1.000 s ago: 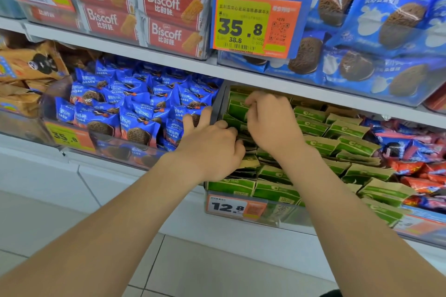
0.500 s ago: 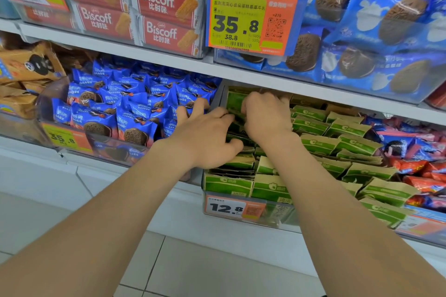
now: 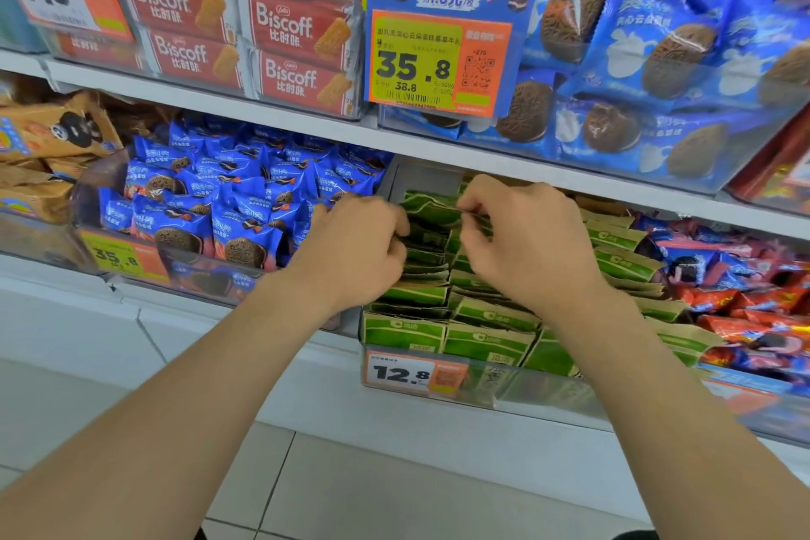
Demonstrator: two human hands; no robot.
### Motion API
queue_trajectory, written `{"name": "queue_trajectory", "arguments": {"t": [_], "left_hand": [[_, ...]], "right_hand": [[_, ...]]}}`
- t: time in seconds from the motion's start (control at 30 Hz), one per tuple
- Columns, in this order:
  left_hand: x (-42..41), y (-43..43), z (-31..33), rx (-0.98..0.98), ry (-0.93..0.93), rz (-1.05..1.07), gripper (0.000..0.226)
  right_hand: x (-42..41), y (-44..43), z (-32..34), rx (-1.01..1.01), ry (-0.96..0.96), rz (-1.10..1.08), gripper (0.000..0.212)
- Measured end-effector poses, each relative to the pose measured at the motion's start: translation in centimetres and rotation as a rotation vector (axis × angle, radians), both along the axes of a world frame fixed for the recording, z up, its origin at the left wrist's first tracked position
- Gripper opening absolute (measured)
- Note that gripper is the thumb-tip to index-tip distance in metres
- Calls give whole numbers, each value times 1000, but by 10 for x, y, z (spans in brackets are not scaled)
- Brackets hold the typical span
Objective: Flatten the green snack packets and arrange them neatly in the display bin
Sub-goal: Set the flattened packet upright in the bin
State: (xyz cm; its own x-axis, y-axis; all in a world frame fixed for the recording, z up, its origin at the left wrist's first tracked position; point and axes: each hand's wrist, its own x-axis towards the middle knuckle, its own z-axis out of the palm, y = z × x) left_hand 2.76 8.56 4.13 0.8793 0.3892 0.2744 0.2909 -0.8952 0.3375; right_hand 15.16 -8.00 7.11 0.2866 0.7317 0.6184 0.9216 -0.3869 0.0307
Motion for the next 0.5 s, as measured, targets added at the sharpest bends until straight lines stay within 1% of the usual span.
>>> {"name": "queue_trajectory", "arguments": {"t": [0.07,0.13,0.2,0.27,0.33,0.37,0.4,0.43,0.47,0.5], "left_hand": [[-7,-2,3,-121,-118,18,31],[-14,-5,6,-202,-240,89,32],[-20,-12,8,-257,-343,165,31],[-24,-27,13,-316,-470,210,25],[-30,-43,22,-366,-635,217,18],[-33,-51,27,-399,-703,192,21],[-37,-59,32,-440,-754,151,29],[-40,-66,34,-484,-771,110,36],[-42,-71,36,-529,-770,77,37],[-42,-76,34,-570,-754,60,32]], "right_hand": [[-5,-9,0,198,-95,60,6],[-9,-14,-2,392,-111,109,8],[-18,-17,1,559,3,134,11],[-32,-19,9,674,86,141,11],[-45,-20,14,738,118,170,8],[-52,-21,16,757,158,179,7],[-57,-22,17,759,221,179,6],[-61,-23,16,740,294,171,5],[-65,-25,14,701,369,159,5],[-69,-26,11,649,442,152,5]]}}
